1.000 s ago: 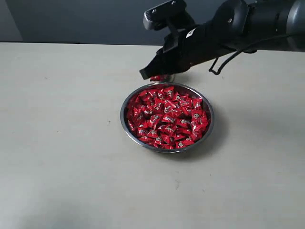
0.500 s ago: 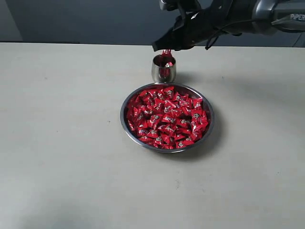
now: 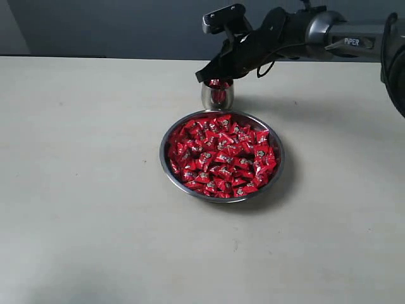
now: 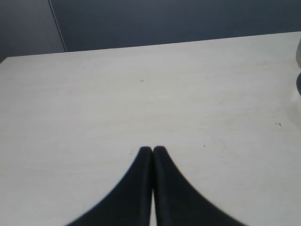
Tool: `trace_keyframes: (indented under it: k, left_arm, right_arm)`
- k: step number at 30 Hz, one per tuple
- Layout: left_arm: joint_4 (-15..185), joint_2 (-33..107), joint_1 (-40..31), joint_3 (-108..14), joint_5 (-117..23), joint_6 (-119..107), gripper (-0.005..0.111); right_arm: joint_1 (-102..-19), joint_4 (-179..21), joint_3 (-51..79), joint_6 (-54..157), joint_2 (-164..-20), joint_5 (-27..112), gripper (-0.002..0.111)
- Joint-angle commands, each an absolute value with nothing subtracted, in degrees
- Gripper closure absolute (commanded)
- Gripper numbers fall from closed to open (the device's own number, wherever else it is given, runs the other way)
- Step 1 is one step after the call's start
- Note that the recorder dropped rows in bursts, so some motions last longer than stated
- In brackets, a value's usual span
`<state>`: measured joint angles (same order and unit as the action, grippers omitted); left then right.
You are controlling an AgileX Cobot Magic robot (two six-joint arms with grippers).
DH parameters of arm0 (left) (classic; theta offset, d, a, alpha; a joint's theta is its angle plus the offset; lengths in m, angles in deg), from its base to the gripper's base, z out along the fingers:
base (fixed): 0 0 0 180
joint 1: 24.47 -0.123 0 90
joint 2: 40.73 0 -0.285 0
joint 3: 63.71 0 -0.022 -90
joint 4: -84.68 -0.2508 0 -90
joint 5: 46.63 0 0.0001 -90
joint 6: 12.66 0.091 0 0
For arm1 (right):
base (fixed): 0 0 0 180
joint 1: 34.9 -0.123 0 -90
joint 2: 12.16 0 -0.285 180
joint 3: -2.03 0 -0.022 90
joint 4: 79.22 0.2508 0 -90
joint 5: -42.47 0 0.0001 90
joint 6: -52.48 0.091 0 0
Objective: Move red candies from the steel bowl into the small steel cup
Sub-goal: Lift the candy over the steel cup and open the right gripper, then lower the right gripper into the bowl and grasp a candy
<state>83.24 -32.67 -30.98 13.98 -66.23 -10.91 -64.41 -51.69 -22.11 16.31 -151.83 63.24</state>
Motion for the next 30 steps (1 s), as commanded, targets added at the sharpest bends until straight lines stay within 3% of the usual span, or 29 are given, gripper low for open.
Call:
trace_keyframes:
  k: [1,7,9,12,19,24,30]
  left_arm:
    - [83.13,-32.94,-30.67,13.51,-65.93,-10.98,0.106]
    - [83.13,-32.94,-30.67,13.51,-65.93,-10.98,0.106]
    - [83.13,-32.94,-30.67,13.51,-65.93,-10.98,0.106]
    - [83.13,-32.94,-30.67,13.51,-65.93,-10.98,0.106]
    - [83.13,-32.94,-30.67,13.51,-65.93,-10.98,0.106]
    - [83.13,-32.94,-30.67,13.51,-65.93,-10.98,0.106]
    - [83.13,-32.94,-30.67,13.51,-65.93,-10.98,0.106]
  right_arm:
    - [-63.56,-52.05,-22.71,16.08,-151.54,63.84,0.106]
    - [-63.44,-52.27,-22.71,16.19,-149.8,66.78,0.07]
    - [-63.44,-52.84,-22.71,16.46,-148.49,67.56,0.065]
    - [-63.44,-53.27,-22.71,16.68,-145.44,69.89,0.068]
    - [-62.19,-55.58,-22.27,18.29,-138.95,83.26,0.09]
    - [-60.91,-55.12,-14.08,18.61,-133.46,83.69,0.09]
    - [-60.66,-54.32,4.48,17.8,-124.04,75.91,0.09]
